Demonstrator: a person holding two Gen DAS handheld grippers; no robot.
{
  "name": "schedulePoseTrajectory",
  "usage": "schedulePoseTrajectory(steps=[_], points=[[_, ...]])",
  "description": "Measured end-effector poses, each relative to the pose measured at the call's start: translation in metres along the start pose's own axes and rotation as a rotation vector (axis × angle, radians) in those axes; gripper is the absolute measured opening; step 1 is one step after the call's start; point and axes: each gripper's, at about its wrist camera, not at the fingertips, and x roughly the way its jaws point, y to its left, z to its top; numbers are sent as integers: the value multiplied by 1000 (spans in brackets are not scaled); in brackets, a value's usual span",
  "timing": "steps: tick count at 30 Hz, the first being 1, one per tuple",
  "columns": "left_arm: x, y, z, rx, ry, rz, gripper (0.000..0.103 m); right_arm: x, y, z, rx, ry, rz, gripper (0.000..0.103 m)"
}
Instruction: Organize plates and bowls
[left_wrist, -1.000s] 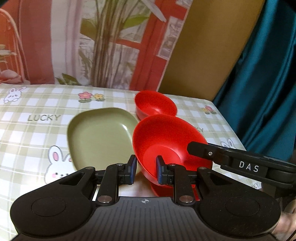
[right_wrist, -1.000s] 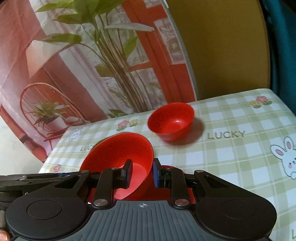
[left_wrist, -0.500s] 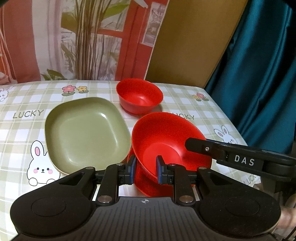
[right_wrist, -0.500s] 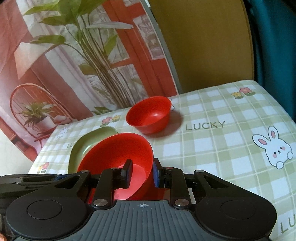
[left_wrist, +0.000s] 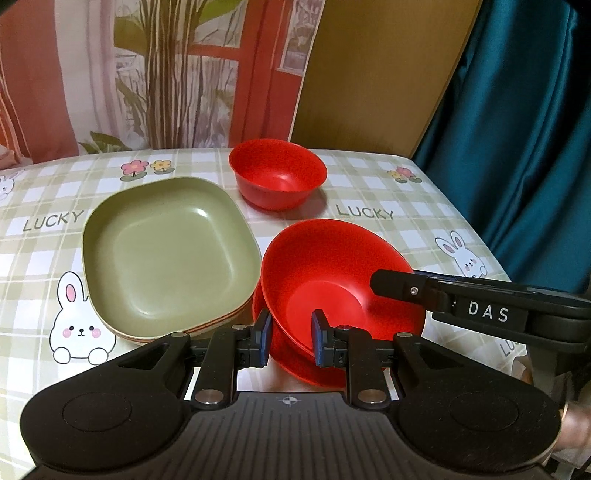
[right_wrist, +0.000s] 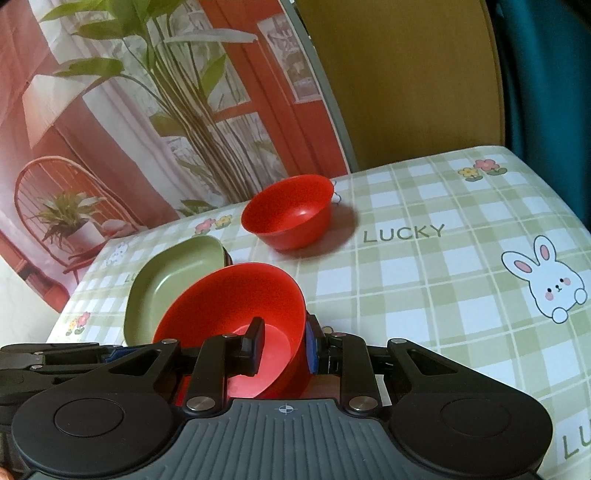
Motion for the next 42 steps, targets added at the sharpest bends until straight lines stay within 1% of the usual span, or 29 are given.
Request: schedulePoseTrajectory(steps=[8,14,19,23,27,35,42], points=[[4,3,0,-17,12,-7,23,3,-1,-2,10,8,1,22],[7,1,1,-9,16,-5,24,4,-2,-2,12,9,1,22],[7,-2,0,10,17,-8,24,5,-5,-2,16,8,0,22],[7,0,-1,6,18,-11,27,4,-6,-2,15,8,0,22],[6,2,-2,0,15,-11,28,4,-6,-3,15,9,-3,22],[4,6,-3,-19,10,4,28,3,-6,-3,14,11,-10,22],[2,8,-1,-32,3,12,30,1,-6,-1,9,6,-13,22]])
